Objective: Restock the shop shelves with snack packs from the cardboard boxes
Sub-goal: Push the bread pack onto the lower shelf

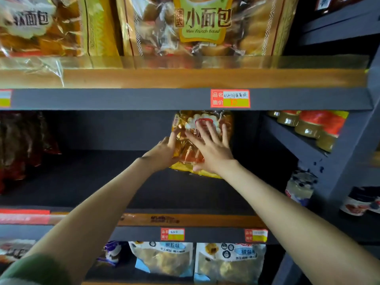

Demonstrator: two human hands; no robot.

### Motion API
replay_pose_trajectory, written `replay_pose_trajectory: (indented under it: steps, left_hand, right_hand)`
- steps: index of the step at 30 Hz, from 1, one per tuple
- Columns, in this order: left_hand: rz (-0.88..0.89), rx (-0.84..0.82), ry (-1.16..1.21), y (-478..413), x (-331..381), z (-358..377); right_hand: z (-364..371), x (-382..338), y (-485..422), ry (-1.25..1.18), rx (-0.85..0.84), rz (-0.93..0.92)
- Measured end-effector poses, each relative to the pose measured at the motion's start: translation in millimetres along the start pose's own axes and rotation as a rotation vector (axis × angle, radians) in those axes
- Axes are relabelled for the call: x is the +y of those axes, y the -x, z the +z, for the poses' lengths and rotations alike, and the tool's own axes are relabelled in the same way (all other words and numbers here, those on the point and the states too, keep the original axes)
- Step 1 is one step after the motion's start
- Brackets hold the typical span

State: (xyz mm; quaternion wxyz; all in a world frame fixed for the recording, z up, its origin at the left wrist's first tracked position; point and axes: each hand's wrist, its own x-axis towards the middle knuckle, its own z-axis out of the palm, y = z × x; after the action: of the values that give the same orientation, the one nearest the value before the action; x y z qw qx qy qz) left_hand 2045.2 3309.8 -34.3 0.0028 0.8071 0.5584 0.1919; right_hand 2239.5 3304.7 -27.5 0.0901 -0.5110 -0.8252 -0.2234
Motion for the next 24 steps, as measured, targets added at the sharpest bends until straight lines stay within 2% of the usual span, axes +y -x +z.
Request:
replay_pose_trajectory:
  steps: [4, 7, 9, 11, 13, 16, 20, 24]
  left_hand:
    - [0.063, 0.03, -0.056, -18, 4, 5]
    - [0.117, 0.154, -0.371, -32, 14, 12]
    - [0.193, 0.224, -0.523, -45, 21, 16]
    - [0.276, 0.235, -0.664, -57, 25, 19]
    - [0.34, 0.241, -0.671, -69, 27, 23]
    - [0.388, 0.282, -0.644, -84, 35, 32]
    - [0.344, 0.267, -0.724, -90, 59, 53]
    - [0.206, 0.258, -0.648, -85, 68, 55]
  right_hand:
    - [14, 24, -2, -0.119, -0.075, 0.229]
    - [26, 46, 11, -0.104, -0.077, 0.324]
    - [27, 53, 15, -0.044, -0.066, 0.322]
    - [27, 53, 13, 0.042, -0.016, 0.242]
    - [31, 58, 10, 0.082, -0.006, 0.216]
    - [34, 78, 13, 0.15, -0.066, 0.3]
    - [34, 100, 22, 0.119, -0.128, 0.325]
    - [34, 99, 20, 0.082, -0.147, 0.283]
